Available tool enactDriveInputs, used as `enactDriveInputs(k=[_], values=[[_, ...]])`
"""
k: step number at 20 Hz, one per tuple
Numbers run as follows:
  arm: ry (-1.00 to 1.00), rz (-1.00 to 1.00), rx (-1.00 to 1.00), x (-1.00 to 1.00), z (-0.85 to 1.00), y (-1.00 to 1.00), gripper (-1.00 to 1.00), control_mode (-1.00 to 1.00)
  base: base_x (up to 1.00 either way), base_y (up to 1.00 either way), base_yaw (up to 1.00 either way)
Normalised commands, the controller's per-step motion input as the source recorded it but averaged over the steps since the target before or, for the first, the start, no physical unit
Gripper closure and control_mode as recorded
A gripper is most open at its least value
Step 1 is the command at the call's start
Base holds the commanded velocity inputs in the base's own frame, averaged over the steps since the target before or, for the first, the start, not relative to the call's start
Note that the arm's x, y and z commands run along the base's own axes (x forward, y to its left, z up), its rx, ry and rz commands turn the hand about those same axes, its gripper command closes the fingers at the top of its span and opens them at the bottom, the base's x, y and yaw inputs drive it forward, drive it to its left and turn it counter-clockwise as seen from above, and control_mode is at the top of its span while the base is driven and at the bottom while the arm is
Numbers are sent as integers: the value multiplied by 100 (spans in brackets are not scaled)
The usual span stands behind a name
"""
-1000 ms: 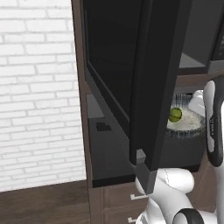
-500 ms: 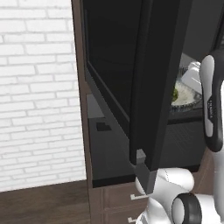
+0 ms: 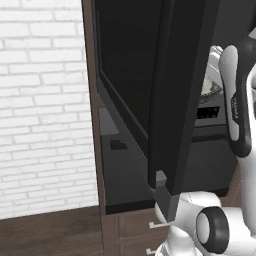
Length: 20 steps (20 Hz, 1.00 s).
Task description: Pick the lime from the sink and place it in the bowl. Then pick the bowl and place it in the microwave. Then close the microwave door and press the start button.
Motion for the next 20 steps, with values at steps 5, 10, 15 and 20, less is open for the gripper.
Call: enactDriveInputs(k=[5, 10, 15, 20], values=[[-3, -17, 8, 37, 32, 15, 100, -100, 0, 0, 0], [0, -11, 8, 33, 47, 16, 100, -100, 0, 0, 0], [0, -6, 5, 33, 27, 9, 100, -100, 0, 0, 0], [0, -1, 1, 22, 2, 4, 100, -100, 0, 0, 0]])
